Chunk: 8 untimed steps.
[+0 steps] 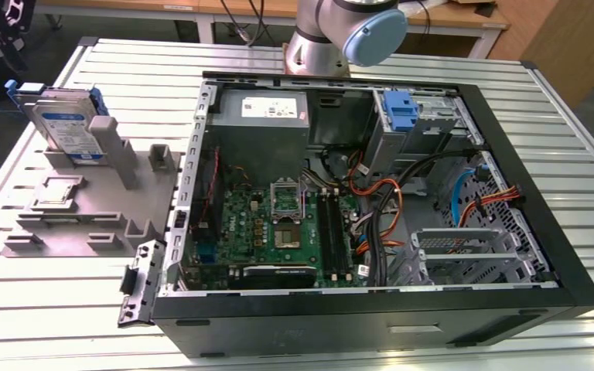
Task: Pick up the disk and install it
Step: 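Pick up the disk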
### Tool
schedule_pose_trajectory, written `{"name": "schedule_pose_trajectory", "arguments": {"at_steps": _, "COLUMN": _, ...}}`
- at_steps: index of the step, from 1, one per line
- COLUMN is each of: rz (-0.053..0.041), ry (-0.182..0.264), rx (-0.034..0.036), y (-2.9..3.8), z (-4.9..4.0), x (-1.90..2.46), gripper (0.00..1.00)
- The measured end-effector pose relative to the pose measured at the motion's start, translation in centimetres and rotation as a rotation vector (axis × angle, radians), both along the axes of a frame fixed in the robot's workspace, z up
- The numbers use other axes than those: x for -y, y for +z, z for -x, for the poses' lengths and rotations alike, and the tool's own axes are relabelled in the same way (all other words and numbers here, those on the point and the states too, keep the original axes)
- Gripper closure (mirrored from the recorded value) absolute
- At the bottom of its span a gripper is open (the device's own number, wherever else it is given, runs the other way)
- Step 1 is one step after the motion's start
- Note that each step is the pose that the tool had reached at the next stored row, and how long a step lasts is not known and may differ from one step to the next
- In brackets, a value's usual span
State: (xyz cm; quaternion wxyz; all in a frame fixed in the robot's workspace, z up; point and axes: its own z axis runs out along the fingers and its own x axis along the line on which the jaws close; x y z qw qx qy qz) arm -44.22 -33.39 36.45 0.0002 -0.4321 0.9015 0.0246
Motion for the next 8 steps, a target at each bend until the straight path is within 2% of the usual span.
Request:
{"name": "schedule_pose_trajectory", "arguments": {"at_steps": 5, "rz": 0.0000, "ry": 0.092, "rx": 0.0000, "y": -0.01, "z": 0.00, "x": 0.00, "gripper": 0.90}}
{"name": "schedule_pose_trajectory", "arguments": {"at_steps": 8, "rz": 0.0000, "ry": 0.127, "rx": -0.0001, "y": 0.00, "z": 0.00, "x": 0.00, "gripper": 0.90}}
